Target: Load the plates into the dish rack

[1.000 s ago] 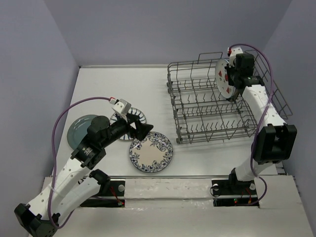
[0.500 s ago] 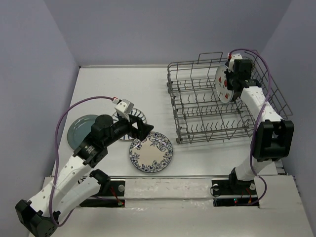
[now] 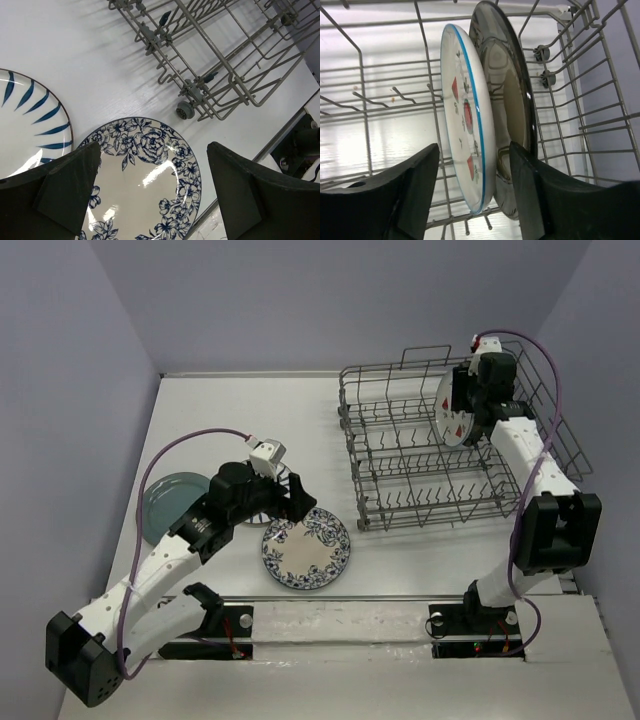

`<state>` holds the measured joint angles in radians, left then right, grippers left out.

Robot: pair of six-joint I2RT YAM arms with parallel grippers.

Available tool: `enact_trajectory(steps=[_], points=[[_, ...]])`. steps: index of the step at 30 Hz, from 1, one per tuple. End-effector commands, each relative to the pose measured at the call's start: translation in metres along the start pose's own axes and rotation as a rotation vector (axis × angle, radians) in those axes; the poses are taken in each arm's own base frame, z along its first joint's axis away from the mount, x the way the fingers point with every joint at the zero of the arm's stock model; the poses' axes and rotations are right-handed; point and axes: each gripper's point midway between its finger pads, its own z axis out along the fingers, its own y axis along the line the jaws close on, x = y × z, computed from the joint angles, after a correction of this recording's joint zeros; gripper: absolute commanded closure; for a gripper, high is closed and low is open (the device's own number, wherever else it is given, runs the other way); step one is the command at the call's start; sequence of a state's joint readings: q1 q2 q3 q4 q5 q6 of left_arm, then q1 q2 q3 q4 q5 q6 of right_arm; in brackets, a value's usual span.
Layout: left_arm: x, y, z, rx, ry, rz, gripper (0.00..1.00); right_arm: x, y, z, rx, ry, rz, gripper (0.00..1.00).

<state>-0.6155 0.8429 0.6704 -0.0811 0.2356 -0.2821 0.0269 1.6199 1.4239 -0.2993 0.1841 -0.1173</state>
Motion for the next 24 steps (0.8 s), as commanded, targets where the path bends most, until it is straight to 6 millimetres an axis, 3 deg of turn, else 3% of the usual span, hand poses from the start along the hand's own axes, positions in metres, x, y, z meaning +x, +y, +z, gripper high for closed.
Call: enact_trajectory(steps=[1,4,9,11,17,21,24], points=[[-0.010,-0.012,0.002,0.027,0.015,-0.048,0.01,-0.063,-0.013,-0.036,0.023,-0.187,0.111,0.33],[0.004,-0.007,0.002,0.007,0.075,-0.069,0.01,-0.069,-0.007,-0.048,-0.019,-0.208,0.151,0.25],[0.027,-0.004,-0.005,-0.032,0.168,-0.151,0.01,-0.086,0.006,-0.089,-0.129,-0.281,0.255,0.16],[0.048,-0.001,-0.009,-0.057,0.240,-0.223,0.01,-0.088,0.012,-0.106,-0.181,-0.307,0.290,0.13],[0.102,0.021,-0.031,-0.224,0.376,-0.396,0.01,-0.081,0.036,-0.140,-0.332,-0.351,0.346,0.12],[0.144,0.046,-0.035,-0.387,0.509,-0.453,0.01,-0.075,0.058,-0.160,-0.450,-0.363,0.374,0.12],[0.155,0.065,-0.039,-0.518,0.573,-0.434,0.01,-0.069,0.073,-0.179,-0.528,-0.382,0.378,0.12]])
